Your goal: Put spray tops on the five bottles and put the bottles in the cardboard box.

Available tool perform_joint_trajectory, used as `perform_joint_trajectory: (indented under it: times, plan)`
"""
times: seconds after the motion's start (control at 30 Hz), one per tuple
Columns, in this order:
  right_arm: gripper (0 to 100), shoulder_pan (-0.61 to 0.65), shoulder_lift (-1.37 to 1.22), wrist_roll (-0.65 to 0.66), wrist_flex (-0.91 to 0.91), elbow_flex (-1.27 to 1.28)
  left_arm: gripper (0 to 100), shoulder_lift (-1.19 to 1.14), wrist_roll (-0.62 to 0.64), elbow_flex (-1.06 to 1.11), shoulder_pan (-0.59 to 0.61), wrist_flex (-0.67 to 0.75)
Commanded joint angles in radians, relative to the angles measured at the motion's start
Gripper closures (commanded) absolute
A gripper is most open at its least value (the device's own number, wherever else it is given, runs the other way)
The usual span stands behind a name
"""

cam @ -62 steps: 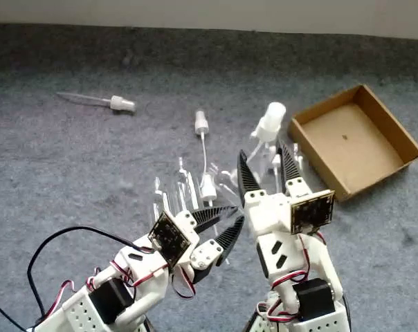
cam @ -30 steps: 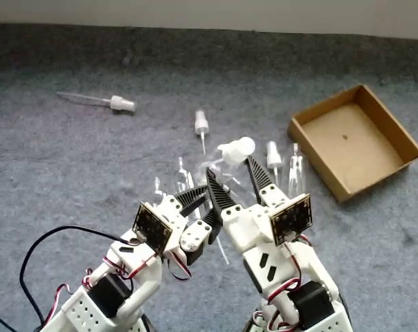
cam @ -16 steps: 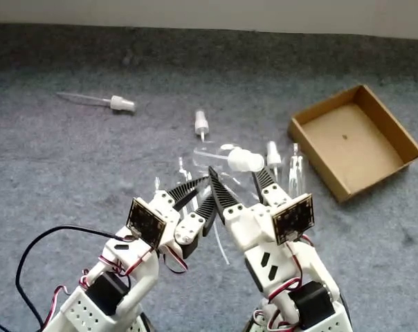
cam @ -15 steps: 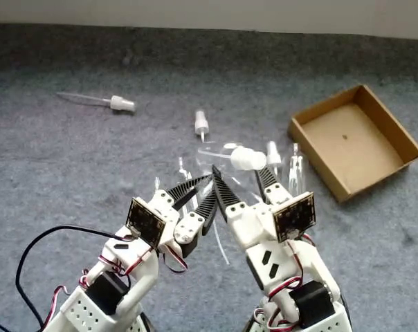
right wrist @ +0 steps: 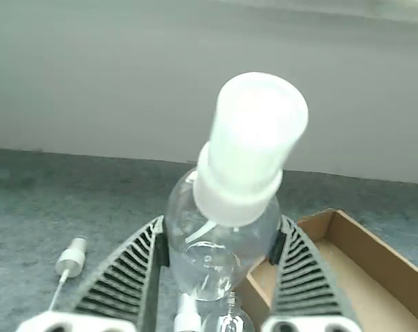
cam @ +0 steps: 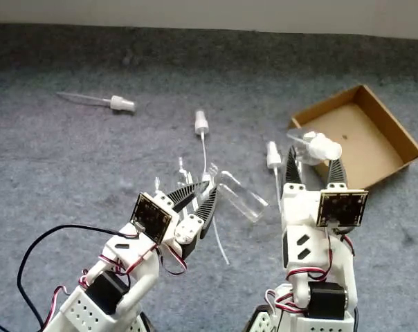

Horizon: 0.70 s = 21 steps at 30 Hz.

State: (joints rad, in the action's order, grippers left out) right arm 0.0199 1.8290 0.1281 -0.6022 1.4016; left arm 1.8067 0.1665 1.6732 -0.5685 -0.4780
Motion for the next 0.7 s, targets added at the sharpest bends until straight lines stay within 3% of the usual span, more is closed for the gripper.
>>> perform_joint_trajectory:
  times: [0.0, 0.37, 0.53, 0.67]
  plan:
    - [92.0, -0.07, -0.09, 0.063, 0.021, -0.074, 97, 0.004, -0.008, 0.016, -0.005, -0.003]
    - [92.0, -0.243, -0.743, 0.063, 0.231, -0.371, 97, 0.004, -0.009, 0.015, 0.048, -0.005]
    - [92.0, -0.251, -1.017, 0.063, 0.331, -0.473, 97, 0.004, -0.006, 0.013, 0.148, 0.0]
    - [92.0, -0.251, -1.225, 0.063, 0.374, -0.593, 97, 0.004, -0.005, 0.013, 0.156, 0.0]
